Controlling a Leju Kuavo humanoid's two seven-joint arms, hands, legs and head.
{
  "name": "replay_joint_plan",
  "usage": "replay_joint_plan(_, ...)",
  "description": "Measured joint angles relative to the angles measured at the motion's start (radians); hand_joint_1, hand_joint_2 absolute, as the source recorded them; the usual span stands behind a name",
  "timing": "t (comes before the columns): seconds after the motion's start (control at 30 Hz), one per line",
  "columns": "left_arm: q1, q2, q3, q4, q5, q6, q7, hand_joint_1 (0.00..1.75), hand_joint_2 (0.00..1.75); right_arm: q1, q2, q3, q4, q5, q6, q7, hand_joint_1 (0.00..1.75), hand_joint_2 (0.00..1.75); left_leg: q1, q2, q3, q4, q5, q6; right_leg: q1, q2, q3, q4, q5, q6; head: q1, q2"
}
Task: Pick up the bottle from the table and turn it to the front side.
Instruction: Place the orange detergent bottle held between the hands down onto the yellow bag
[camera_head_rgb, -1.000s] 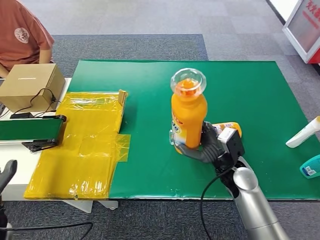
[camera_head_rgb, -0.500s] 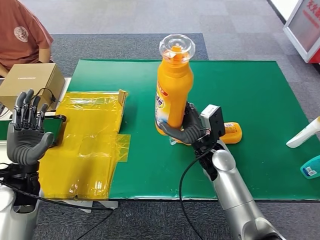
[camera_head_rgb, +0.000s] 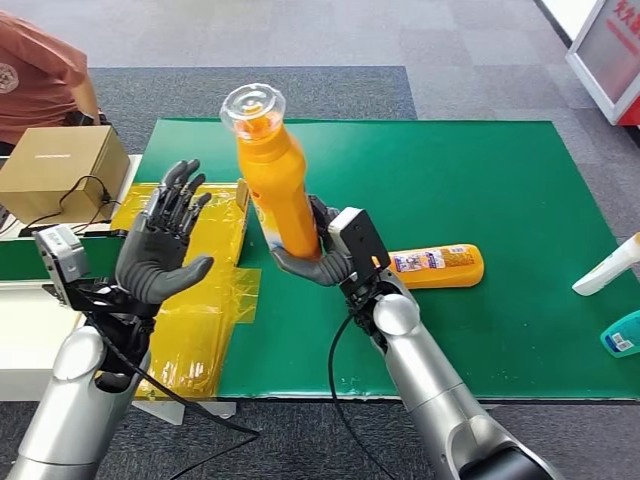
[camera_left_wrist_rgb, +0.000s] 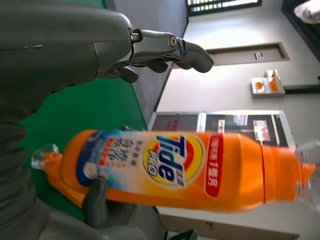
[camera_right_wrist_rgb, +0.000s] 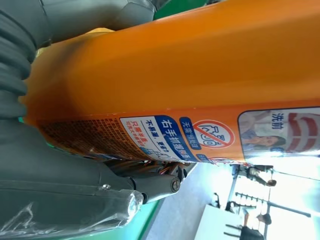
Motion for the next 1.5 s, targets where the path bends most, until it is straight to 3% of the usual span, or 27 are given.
replay_joint_plan(0.27, -0.043, -0.014, -0.074, 0.037, -0.002, 0.012, 0.011, 0.00, 1.75, -0.005, 0.031, 0.054, 0.058, 0.035, -0.004, -0.009, 1.75, 1.75, 0.000, 0.000, -0.002, 0.000, 0.000, 0.000, 0.000, 0.000, -0.002, 0.000, 0.000, 0.000, 0.000, 0.000)
replay_joint_plan(0.83, -0.088, -0.017, -0.102, 0.082, -0.080, 0.100, 0.006, 0.00, 1.75, 0.020, 0.045, 0.172, 0.084, 0.069, 0.001, -0.027, 1.75, 1.75, 0.000, 0.000, -0.003, 0.000, 0.000, 0.000, 0.000, 0.000, -0.003, 0.000, 0.000, 0.000, 0.000, 0.000)
replay_joint_plan(0.97, -0.094, -0.014, -0.108, 0.084, -0.091, 0.103, 0.003, 1.36, 1.75, 0.020, 0.045, 0.187, 0.084, 0.069, -0.003, -0.027, 1.75, 1.75, 0.000, 0.000, -0.003, 0.000, 0.000, 0.000, 0.000, 0.000, -0.004, 0.000, 0.000, 0.000, 0.000, 0.000)
replay_joint_plan(1.03, -0.095, -0.012, -0.111, 0.085, -0.094, 0.103, 0.004, 1.36, 1.75, 0.021, 0.045, 0.191, 0.084, 0.069, -0.006, -0.027, 1.75, 1.75, 0.000, 0.000, -0.003, 0.000, 0.000, 0.000, 0.000, 0.000, -0.004, 0.000, 0.000, 0.000, 0.000, 0.000)
replay_joint_plan(1.17, -0.095, -0.011, -0.116, 0.085, -0.096, 0.103, 0.008, 1.75, 1.75, 0.024, 0.045, 0.193, 0.084, 0.068, -0.008, -0.026, 1.75, 1.75, 0.000, 0.000, -0.003, 0.000, 0.000, 0.000, 0.000, 0.000, -0.004, 0.000, 0.000, 0.000, 0.000, 0.000)
replay_joint_plan(1.5, -0.096, -0.009, -0.119, 0.087, -0.073, 0.104, 0.015, 1.75, 1.75, 0.031, 0.043, 0.199, 0.081, 0.065, -0.019, -0.025, 1.75, 1.75, 0.000, 0.000, -0.003, 0.000, 0.000, 0.000, 0.000, 0.000, -0.004, 0.000, 0.000, 0.000, 0.000, 0.000)
